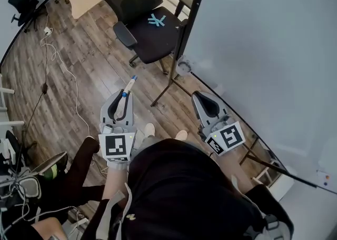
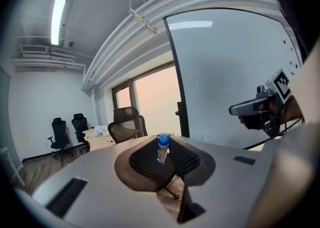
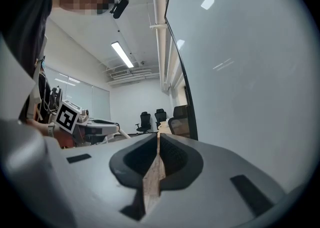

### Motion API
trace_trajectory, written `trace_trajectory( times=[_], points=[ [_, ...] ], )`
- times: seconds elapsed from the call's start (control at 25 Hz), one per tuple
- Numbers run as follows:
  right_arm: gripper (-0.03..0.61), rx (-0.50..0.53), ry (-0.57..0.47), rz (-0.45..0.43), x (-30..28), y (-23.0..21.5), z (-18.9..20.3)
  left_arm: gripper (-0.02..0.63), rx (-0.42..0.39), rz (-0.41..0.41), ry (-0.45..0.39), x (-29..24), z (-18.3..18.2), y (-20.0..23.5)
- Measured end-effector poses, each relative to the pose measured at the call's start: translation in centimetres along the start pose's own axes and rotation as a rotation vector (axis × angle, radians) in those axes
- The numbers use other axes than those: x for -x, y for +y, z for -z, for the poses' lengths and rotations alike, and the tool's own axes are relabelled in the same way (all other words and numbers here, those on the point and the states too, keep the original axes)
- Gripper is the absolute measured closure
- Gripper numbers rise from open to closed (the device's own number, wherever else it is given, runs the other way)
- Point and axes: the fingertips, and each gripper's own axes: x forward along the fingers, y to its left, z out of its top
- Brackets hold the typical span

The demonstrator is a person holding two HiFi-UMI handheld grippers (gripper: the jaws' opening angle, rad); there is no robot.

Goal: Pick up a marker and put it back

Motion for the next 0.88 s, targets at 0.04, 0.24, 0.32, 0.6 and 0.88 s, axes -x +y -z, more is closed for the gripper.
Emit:
trace_trajectory(
  times=[0.04,0.24,0.32,0.6,0.88],
  points=[
    [0.551,0.001,0.003,0.003,-0.2,0.1,0.1,0.540,0.001,0.001,0.002,0.0,0.2,0.2],
    [0.551,0.003,0.018,0.035,-0.2,0.4,1.1,0.540,0.004,0.017,0.002,0.0,1.4,0.7],
    [0.551,0.003,0.021,0.051,0.1,0.0,1.0,0.540,0.004,0.028,-0.003,-0.5,1.2,0.6],
    [0.551,0.001,0.028,0.111,0.8,-1.1,1.3,0.540,0.000,0.080,-0.034,-2.6,0.3,0.0],
    [0.551,0.000,0.025,0.195,2.2,-1.9,1.4,0.540,-0.006,0.151,-0.063,-4.4,-0.5,-0.8]
  ],
)
